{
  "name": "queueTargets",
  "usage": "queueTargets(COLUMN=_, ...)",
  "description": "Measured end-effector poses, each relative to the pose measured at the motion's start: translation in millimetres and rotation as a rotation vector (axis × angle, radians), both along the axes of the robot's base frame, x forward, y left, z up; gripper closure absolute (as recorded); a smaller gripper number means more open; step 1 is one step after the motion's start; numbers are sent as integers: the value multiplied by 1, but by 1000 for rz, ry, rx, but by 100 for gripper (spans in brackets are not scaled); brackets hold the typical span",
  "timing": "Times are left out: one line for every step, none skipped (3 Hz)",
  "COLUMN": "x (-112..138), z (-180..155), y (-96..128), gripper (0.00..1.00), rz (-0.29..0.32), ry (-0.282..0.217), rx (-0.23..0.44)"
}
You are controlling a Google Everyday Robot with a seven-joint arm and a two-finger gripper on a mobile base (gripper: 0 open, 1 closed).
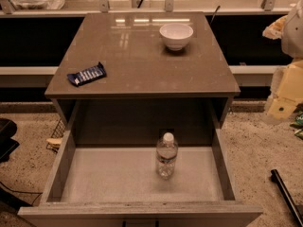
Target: Pick water bottle from top drawer and place on counter
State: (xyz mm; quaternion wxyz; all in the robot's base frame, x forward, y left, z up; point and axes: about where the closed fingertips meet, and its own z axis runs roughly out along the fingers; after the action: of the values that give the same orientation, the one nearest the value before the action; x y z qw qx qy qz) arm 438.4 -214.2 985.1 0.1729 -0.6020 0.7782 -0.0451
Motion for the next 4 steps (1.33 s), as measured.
queueTargets(x=0, z=0, y=0, gripper=0, rz=0, ry=-2, rx=9)
queueTargets(x=0, z=-2, y=-1, gripper=0, rz=-2, ry=-6, rx=38)
queueTargets(x=-3, z=-17, y=2, gripper=0, rz=22, ry=-8, rx=139)
queueTargets(x=0, z=-58, y=2, gripper=0, rz=73, ry=-21, rx=302)
